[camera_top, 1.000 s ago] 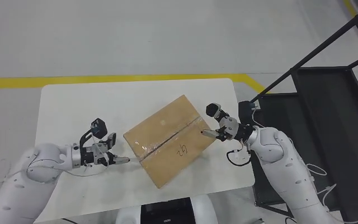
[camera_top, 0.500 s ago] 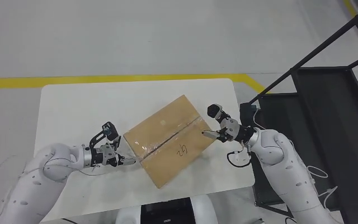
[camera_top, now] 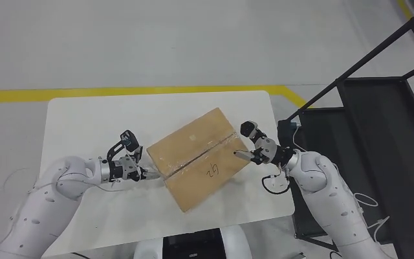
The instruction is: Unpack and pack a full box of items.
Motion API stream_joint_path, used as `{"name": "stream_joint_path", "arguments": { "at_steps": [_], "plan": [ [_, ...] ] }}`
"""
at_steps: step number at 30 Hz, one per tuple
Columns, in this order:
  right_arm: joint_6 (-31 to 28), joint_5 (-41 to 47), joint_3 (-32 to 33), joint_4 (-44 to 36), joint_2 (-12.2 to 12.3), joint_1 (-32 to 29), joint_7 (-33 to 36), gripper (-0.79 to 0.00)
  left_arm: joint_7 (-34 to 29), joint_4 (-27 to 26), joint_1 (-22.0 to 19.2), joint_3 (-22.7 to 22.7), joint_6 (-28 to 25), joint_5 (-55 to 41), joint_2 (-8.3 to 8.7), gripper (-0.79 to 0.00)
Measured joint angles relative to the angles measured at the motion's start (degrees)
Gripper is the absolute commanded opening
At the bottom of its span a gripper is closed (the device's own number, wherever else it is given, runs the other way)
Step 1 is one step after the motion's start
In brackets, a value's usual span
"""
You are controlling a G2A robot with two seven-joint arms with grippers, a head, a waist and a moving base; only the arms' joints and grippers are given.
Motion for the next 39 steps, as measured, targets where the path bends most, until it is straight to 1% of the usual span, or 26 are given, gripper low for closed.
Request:
{"name": "stream_joint_path", "arguments": {
  "at_steps": [7,12,15,17,20,23,25,28,30,32,35,39],
  "plan": [
    [0.62,-0.49,-0.49,0.4,-0.07,0.24,-0.66,0.0,5.34,1.9,-2.58,0.85,4.27,3.69,-1.0,0.0],
    [1.08,-0.7,-0.53,0.58,-0.07,0.27,-0.98,0.0,9.51,4.12,-5.01,2.24,7.28,3.58,-2.17,0.0],
    [1.13,-0.73,-0.55,0.57,-0.06,0.26,-1.07,0.0,10.75,5.33,-6.12,3.13,7.71,3.75,-2.72,0.0],
    [1.04,-0.86,-0.58,0.37,-0.04,0.21,-1.08,0.0,10.84,5.84,-6.19,3.19,7.21,3.98,-2.79,0.0],
    [0.83,-1.03,-0.86,0.19,-0.04,0.21,-1.06,0.0,9.81,6.49,-4.96,2.11,5.09,3.78,-2.33,0.0],
    [0.43,-1.12,-1.43,0.41,-0.08,0.62,-1.03,0.0,8.77,5.91,-1.86,-0.6,2.8,1.1,-1.33,0.0],
    [0.12,-1.25,-1.88,0.65,-0.11,1.05,-0.93,0.0,7.67,4.61,1.22,-3.28,0.25,-1.96,-0.34,0.0],
    [-0.32,-1.4,-2.39,0.94,-0.14,1.7,-0.83,0.0,7.38,1.37,6.04,-7.7,-4.2,-8.38,1.06,0.0],
    [-0.67,-1.41,-2.71,1.06,-0.16,2.19,-0.77,0.0,7.66,-1.79,9.25,-9.9,-7.79,-13.89,1.77,0.0],
    [-0.94,-1.46,-2.98,1.05,-0.17,2.55,-0.68,0.0,6.82,-4.29,11.17,-10.74,-10.14,-18.54,2.26,0.0],
    [-1.11,-1.51,-3.24,0.9,-0.18,2.83,-0.75,0.0,4.96,-7.11,12.21,-11.57,-10.48,-24.85,2.9,0.0],
    [-1.41,-1.72,-2.91,0.47,-0.11,2.38,-1.34,0.0,2.86,-8.68,11.66,-11.13,-10.39,-33.9,3.31,0.0]
  ]
}}
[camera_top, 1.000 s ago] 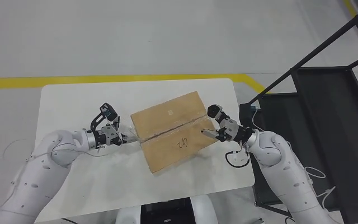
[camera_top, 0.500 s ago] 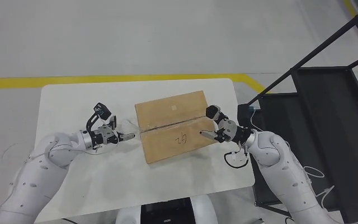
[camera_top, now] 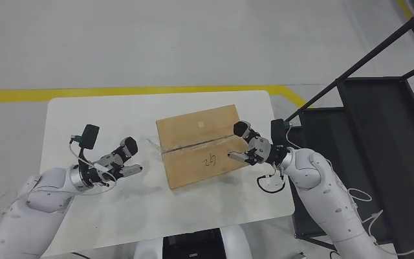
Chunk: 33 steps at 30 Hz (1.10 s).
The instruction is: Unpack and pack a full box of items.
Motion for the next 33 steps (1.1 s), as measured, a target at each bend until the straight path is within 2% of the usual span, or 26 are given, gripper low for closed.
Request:
{"name": "stream_joint_path", "arguments": {
  "at_steps": [3,7,12,15,23,33],
  "plan": [
    [-0.17,-0.26,0.44,-0.2,0.04,-0.64,-0.83,0.0,-4.59,1.58,-2.47,1.68,0.47,-7.88,0.25,0.0],
    [-0.25,-0.59,0.76,-0.1,0.03,-1.37,-2.08,0.0,-9.7,4.98,-8.3,5.17,4.17,-9.63,-0.39,0.0],
    [-0.42,-1.19,1.11,-0.31,0.05,-1.92,-2.94,0.0,-7.45,11.5,-15.12,10.96,4.82,-9.24,-2.67,0.0],
    [-0.48,-1.48,1.35,-0.37,0.08,-2.23,-3.29,0.0,-6.72,15.02,-17.66,14.02,4.02,-10.6,-3.94,0.0],
    [-0.31,-1.92,1.33,-0.2,0.08,-2.48,-3.61,0.0,-11.34,20.13,-20.59,20.02,3.16,-13.77,-5.89,0.0],
    [-0.03,-2.45,0.99,-0.28,0.06,-2.58,-3.8,0.0,-13.79,22.15,-20.73,22.1,4.03,-13.92,-6.75,0.0]
  ]
}}
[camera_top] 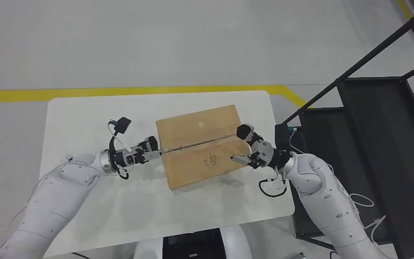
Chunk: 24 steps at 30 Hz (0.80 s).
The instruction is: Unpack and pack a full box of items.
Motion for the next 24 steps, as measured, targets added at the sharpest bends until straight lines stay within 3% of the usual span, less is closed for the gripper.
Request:
{"name": "stream_joint_path", "arguments": {
  "at_steps": [13,24],
  "plan": [
    [0.63,-0.15,-0.32,0.26,0.03,0.05,0.43,0.0,3.37,1.59,-0.81,0.1,-1.21,2.84,-1.13,0.0],
    [0.86,-0.72,-1.12,0.02,-0.01,0.72,0.81,0.0,5.96,-3.32,5.96,-7.74,-1.89,3.48,1.46,0.0]
  ]
}}
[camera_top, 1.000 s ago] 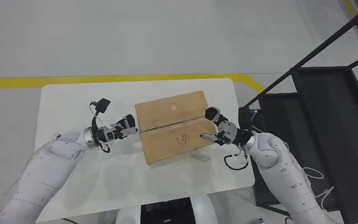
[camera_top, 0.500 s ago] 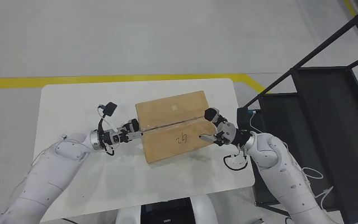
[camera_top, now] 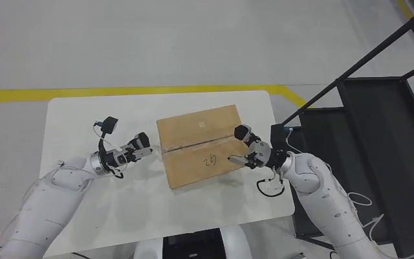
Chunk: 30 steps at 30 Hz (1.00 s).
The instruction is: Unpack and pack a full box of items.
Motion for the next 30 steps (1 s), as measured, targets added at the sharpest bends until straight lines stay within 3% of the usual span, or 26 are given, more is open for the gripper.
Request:
{"name": "stream_joint_path", "arguments": {
  "at_steps": [8,17,30],
  "plan": [
    [0.19,-0.31,-0.19,-0.27,0.02,0.08,0.07,0.0,-2.11,-4.74,3.83,-3.05,2.34,0.17,1.27,0.0],
    [0.92,-0.32,0.23,-0.61,0.12,-0.43,0.12,0.0,-1.34,-2.91,-0.78,-0.13,2.01,1.37,-0.3,0.0],
    [1.16,-0.04,1.16,-1.02,0.34,-1.37,0.22,0.0,-4.65,5.66,-8.15,9.12,2.57,-0.86,-4.18,0.0]
  ]
}}
